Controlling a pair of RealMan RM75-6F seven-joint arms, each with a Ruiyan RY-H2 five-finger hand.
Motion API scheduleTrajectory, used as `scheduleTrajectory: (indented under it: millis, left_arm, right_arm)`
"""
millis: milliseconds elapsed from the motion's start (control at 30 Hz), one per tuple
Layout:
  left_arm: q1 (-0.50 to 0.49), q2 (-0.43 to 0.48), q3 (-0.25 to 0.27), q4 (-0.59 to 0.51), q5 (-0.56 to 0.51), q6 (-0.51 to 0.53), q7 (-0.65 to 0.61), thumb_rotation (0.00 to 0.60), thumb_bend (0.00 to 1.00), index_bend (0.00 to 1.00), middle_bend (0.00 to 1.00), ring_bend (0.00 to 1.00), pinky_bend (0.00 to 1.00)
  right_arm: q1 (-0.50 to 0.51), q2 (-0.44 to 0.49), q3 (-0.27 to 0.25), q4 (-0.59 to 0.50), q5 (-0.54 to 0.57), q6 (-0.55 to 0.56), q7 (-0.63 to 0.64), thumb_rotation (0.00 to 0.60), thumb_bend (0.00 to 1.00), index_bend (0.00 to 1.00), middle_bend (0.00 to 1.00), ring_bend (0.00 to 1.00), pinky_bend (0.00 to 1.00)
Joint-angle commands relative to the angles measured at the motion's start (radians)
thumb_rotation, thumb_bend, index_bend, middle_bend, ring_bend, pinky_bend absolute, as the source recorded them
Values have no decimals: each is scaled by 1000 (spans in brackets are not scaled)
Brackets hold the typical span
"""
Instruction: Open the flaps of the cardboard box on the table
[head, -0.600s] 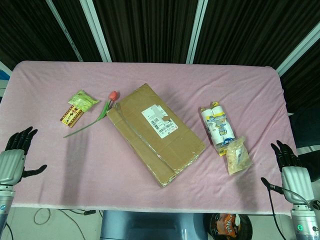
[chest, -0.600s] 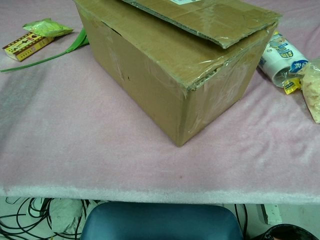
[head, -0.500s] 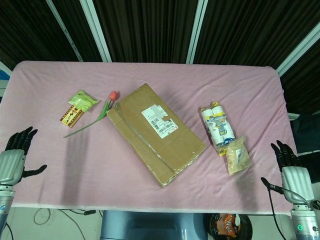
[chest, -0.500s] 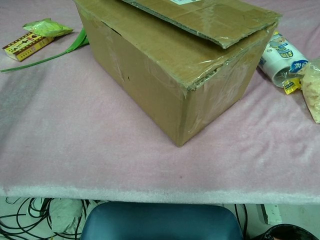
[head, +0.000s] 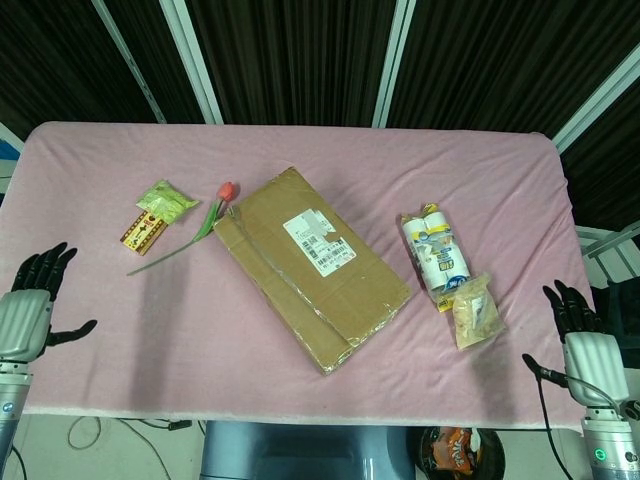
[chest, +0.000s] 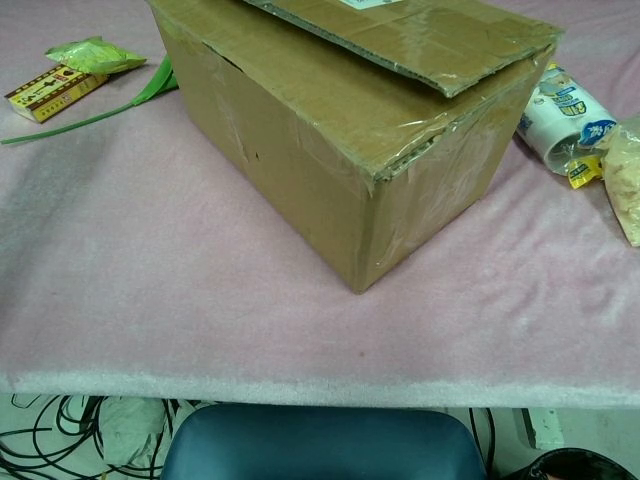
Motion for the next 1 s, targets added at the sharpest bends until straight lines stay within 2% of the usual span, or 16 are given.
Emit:
scheduleTrajectory:
  millis: [33,300,567,800,1000]
  left_arm:
    - [-52,11,-45,-31,-1,-25,48,600,104,0,0,0,0]
    - [-225,-2,-147,-75,-96,-197,201,600,116,0,0,0,0]
    - [-417,-91,-228,-54,-197,-337,345,600,175,0,0,0,0]
    - [-532,-183,-235,-10,-271,-400,431,600,182,0,0,0,0]
    - [-596,-247,-231,29,-303,-407,470,600,182,0,0,0,0]
  right_arm:
    - [3,-2,2,-3,3,-5,-2,600,225,0,0,0,219]
    - [15,-13,6,-7,25,-35,-3,600,224,0,0,0,220]
    - [16,-5,11,-19,55,-55,22,600,225,0,0,0,219]
    - [18,4,12,-32,70,-70,41,600,225,0,0,0,220]
    - [15,14,12,-38,78,-75,61,600,224,0,0,0,219]
